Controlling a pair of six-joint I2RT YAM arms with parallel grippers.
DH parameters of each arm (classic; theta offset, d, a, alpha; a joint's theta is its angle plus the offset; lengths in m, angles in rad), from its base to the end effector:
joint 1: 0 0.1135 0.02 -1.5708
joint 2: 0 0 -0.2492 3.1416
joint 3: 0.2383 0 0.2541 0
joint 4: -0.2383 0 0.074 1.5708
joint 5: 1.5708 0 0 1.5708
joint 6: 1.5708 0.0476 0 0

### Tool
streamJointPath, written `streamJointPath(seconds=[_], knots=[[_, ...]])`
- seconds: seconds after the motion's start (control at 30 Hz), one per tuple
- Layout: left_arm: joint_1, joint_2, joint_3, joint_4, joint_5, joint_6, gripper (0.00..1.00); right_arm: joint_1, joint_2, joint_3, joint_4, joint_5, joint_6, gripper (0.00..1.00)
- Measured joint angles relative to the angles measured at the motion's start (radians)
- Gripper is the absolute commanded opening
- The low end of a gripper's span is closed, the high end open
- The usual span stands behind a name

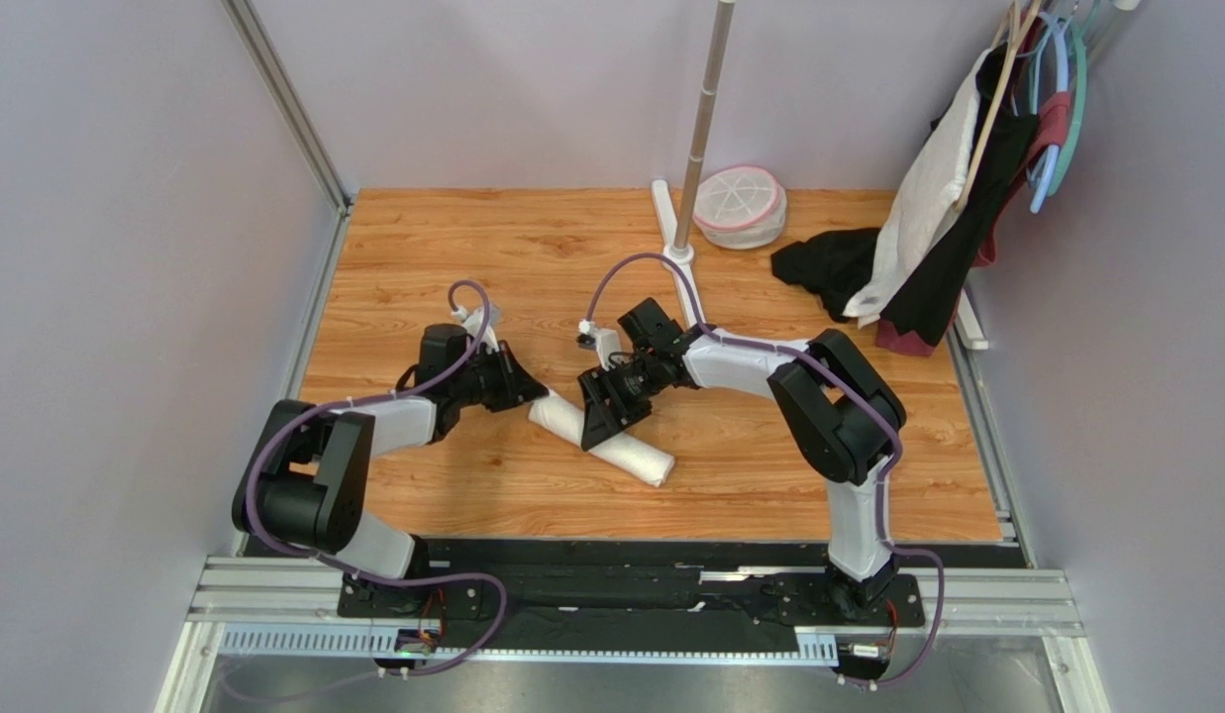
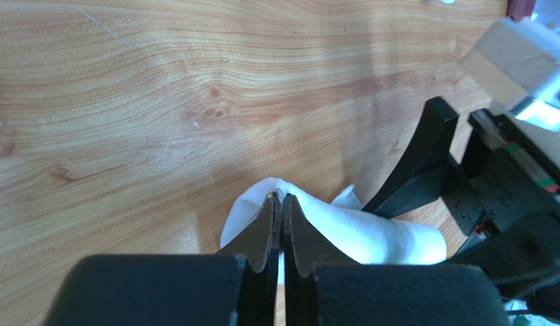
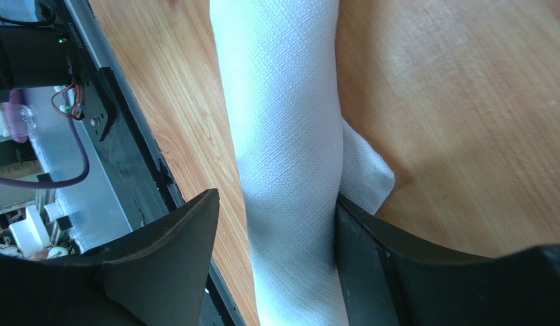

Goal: Fold the napkin, place the utensils inside, and roll it up
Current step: Roll the napkin with the utensil

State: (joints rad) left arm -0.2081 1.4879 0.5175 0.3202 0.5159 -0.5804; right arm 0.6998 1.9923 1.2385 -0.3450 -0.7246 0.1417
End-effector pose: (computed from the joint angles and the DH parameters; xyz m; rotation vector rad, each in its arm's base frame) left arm 0.2693 -0.0809 0.1221 -0.1294 2.3054 -0.9937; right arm 0.2802 0.2772 0.1180 -0.9999 2.5783 1.2233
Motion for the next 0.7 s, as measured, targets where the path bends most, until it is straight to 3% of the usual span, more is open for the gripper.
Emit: streamJointPath(seconds=[0.17,0.33,0.5,0.7], knots=[[0.001,0.037,0.002,0.016,0.012,-0.005,0.0,-0.003,-0.057,-0.01,-0.028,0.11,-0.001,0.73],[0.0,0.088,0.041,-0.003,0.018,-0.008,0.0,0.016,-0.219,-0.085,-0.039,0.342,-0.03,0.74],[0.0,0.102,0.078,-0.037,0.018,-0.001,0.0,0.118,-0.341,-0.142,0.015,0.529,-0.098,0.74],[0.0,0.12,0.114,-0.079,0.017,0.012,0.0,0.233,-0.319,-0.146,0.058,0.641,-0.185,0.73]])
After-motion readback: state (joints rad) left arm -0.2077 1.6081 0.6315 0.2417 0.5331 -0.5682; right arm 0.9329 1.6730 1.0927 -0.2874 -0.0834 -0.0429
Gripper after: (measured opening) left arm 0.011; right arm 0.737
